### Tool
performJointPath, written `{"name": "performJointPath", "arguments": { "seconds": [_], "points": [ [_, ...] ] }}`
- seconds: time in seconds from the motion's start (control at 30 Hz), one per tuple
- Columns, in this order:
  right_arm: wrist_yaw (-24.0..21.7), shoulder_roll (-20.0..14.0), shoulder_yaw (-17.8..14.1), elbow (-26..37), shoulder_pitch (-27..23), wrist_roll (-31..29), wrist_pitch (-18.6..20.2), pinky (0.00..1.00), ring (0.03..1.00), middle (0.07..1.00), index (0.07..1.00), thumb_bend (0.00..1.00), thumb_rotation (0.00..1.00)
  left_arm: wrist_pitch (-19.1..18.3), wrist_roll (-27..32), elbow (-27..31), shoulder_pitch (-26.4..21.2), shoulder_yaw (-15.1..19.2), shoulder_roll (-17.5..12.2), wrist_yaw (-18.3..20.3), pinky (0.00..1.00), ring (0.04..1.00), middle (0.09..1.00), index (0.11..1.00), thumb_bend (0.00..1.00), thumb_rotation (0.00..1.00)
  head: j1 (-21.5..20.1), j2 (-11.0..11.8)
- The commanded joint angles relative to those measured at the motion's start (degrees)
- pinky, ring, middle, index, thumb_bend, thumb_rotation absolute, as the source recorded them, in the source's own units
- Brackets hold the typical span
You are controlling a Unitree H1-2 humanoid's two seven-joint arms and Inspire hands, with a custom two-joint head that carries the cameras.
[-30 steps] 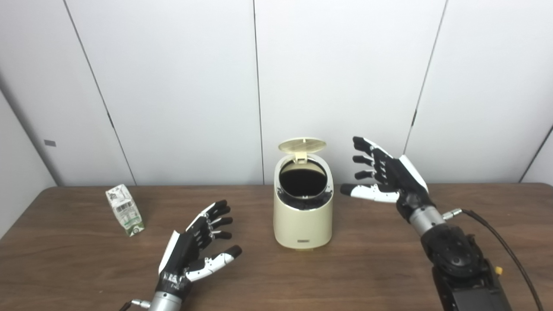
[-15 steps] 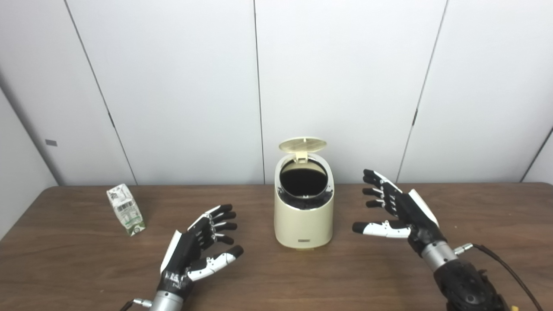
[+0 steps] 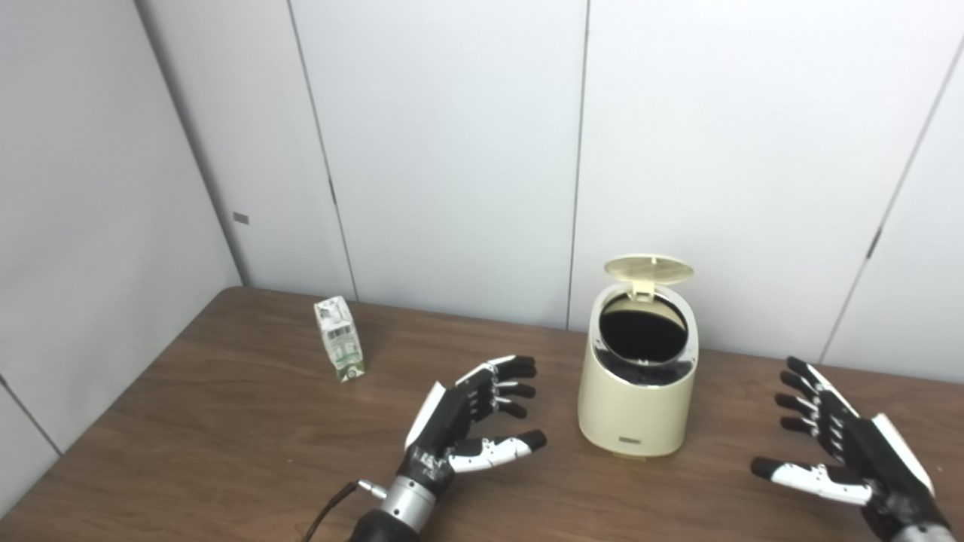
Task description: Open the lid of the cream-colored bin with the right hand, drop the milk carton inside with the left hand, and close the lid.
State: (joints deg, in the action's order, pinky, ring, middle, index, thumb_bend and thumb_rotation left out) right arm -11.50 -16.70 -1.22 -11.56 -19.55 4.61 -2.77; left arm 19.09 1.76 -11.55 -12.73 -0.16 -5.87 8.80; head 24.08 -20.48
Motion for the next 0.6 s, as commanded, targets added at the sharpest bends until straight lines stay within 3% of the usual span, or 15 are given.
{"name": "performJointPath", "arguments": {
  "seconds": [0.0, 0.03, 0.2, 0.33, 0.57],
  "points": [
    [0.2, -1.0, -0.7, 0.2, -2.5, -1.3, -2.6, 0.62, 0.795, 0.871, 0.879, 0.99, 0.39, 1.2, -0.9, 3.4, -1.3, 1.1, -1.1, -1.5, 0.63, 0.728, 0.790, 0.814, 0.75, 0.18, -0.1, 0.1],
    [0.2, -0.9, -0.7, 0.2, -2.5, -1.4, -2.6, 0.56, 0.773, 0.855, 0.860, 1.00, 0.40, 1.2, -1.1, 4.0, -1.3, 1.4, -1.4, -1.7, 0.62, 0.720, 0.780, 0.807, 0.75, 0.18, -0.1, 0.1],
    [0.6, -0.9, -0.2, 1.2, -2.4, -0.5, -2.6, 0.49, 0.745, 0.840, 0.840, 1.00, 0.42, 0.5, -2.8, 9.1, -0.9, 3.0, -3.7, -2.3, 0.62, 0.722, 0.758, 0.785, 0.72, 0.14, 0.3, 0.4],
    [1.0, -1.1, 0.0, -0.7, -2.8, 0.0, -4.6, 0.48, 0.735, 0.835, 0.845, 1.00, 0.47, -3.5, -3.5, 15.4, -0.7, 4.0, -6.2, -2.1, 0.61, 0.728, 0.753, 0.776, 0.72, 0.10, 0.6, 0.4],
    [0.7, -1.4, 0.0, -0.5, -2.9, -0.2, -4.5, 0.45, 0.721, 0.825, 0.829, 1.00, 0.47, -6.8, -4.2, 19.4, -4.4, 9.1, -14.5, -1.9, 0.60, 0.712, 0.753, 0.750, 0.71, 0.03, 1.0, 0.6]
  ]
}}
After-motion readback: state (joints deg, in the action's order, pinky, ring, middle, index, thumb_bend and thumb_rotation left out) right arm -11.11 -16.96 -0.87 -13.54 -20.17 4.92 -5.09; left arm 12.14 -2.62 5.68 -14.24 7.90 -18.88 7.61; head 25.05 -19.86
